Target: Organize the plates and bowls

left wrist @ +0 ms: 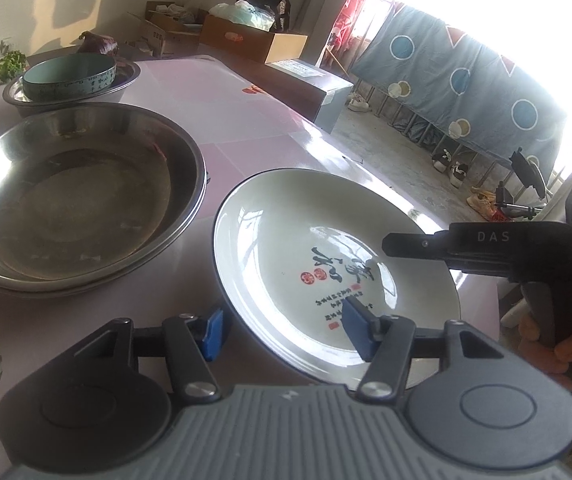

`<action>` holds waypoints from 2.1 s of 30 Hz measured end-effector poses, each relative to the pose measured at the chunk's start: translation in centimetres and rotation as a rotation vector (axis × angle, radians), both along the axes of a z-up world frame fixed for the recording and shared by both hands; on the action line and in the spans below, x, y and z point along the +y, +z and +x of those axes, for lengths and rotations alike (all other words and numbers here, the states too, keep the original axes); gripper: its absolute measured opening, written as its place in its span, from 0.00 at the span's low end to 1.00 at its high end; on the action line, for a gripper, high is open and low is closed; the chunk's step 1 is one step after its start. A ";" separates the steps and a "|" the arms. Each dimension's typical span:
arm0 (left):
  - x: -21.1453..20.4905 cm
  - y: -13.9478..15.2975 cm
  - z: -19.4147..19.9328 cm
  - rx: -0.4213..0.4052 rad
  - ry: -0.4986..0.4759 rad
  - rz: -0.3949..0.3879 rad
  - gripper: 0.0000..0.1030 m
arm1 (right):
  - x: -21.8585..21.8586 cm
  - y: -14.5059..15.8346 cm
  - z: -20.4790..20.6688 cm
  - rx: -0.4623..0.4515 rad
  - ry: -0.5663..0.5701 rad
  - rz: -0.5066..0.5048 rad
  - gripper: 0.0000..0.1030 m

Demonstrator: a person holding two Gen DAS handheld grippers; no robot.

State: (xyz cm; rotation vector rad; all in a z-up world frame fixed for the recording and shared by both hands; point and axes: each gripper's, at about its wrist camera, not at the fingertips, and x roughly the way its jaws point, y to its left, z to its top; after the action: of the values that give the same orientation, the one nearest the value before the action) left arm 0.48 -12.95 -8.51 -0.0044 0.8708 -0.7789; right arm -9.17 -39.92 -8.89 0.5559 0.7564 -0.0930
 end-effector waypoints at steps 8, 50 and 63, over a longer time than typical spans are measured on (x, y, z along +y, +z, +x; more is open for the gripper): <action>0.7 0.0 -1.4 0.052 -0.052 -0.020 0.59 | -0.3 0.0 0.3 0.002 0.002 0.000 0.24; 0.3 0.4 -1.1 -0.030 0.040 0.081 0.55 | 1.8 0.1 -0.1 -0.011 0.025 -0.049 0.29; 0.0 0.5 -1.4 -0.041 0.054 0.104 0.55 | 2.5 0.2 -1.3 -0.010 0.038 -0.108 0.29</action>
State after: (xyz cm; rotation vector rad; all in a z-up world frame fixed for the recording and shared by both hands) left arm -0.96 -13.00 -7.99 0.0793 0.8681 -0.6804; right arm -10.46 -37.37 -8.67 0.4392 0.7470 -0.0950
